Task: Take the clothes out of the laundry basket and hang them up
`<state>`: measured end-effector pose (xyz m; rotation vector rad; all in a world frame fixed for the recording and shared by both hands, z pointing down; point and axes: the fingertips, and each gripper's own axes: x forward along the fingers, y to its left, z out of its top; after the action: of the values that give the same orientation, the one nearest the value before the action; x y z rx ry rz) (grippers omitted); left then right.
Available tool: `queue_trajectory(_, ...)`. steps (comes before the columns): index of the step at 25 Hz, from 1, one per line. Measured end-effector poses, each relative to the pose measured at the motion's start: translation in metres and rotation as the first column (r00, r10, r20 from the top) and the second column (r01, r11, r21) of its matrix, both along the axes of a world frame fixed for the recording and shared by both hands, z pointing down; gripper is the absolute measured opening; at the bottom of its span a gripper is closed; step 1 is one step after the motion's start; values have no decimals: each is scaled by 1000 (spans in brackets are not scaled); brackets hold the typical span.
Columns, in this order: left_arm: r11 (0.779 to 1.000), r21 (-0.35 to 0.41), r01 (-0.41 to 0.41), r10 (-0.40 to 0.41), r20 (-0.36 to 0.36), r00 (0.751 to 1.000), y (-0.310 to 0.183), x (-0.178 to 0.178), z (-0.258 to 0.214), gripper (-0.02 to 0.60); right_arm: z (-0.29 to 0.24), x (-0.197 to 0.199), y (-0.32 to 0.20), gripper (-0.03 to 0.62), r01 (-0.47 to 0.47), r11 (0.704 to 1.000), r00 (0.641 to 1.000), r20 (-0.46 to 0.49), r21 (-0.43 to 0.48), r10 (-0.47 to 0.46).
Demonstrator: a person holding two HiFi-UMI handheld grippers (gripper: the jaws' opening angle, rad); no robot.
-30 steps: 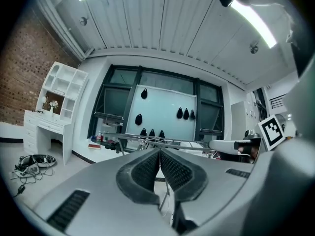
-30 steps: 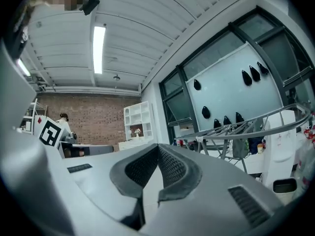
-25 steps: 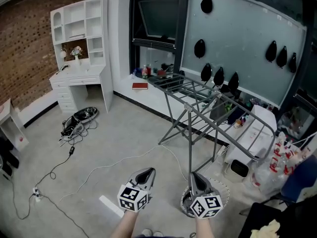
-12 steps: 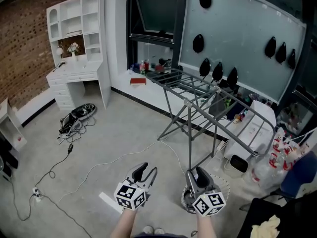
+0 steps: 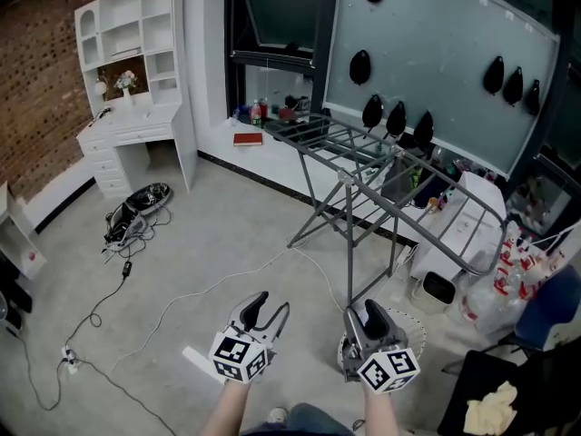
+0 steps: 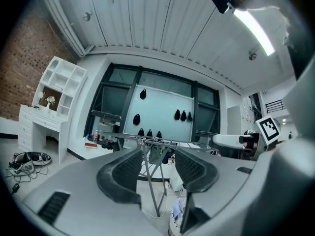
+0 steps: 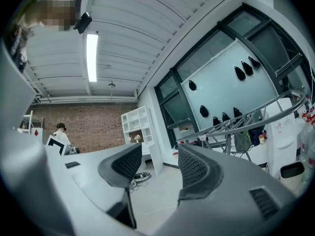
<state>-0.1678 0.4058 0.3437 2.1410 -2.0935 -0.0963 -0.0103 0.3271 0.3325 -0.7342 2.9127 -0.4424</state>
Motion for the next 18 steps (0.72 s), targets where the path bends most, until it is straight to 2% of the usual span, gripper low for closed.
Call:
queue_trajectory(7, 1000, 16, -7, 7, 5, 1000, -1, -17, -3, 209, 3, -9, 3, 215, -18, 1000, 1000, 17, -9, 18)
queue_trajectory(18, 1000, 23, -3, 3, 4, 1000, -33, -48, -3, 209, 3, -32, -36, 213, -38, 999, 999, 27, -18, 39)
